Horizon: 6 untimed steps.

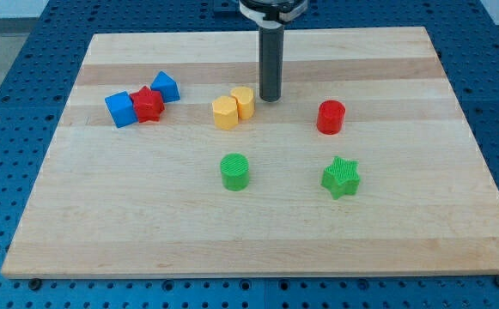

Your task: Move the green circle to the bottom of the yellow hexagon

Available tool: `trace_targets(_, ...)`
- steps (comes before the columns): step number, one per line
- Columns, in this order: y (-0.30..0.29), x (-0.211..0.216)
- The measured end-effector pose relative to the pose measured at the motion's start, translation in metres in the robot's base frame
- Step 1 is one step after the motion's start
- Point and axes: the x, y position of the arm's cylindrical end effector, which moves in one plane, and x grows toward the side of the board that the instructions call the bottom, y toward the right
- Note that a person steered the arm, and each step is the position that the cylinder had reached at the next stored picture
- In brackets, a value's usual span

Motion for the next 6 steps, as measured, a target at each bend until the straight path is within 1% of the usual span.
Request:
trace_targets(4, -0.048, 0.028)
trace_targets(5, -0.042, 0.064)
trace_targets(6, -0.042, 0.116)
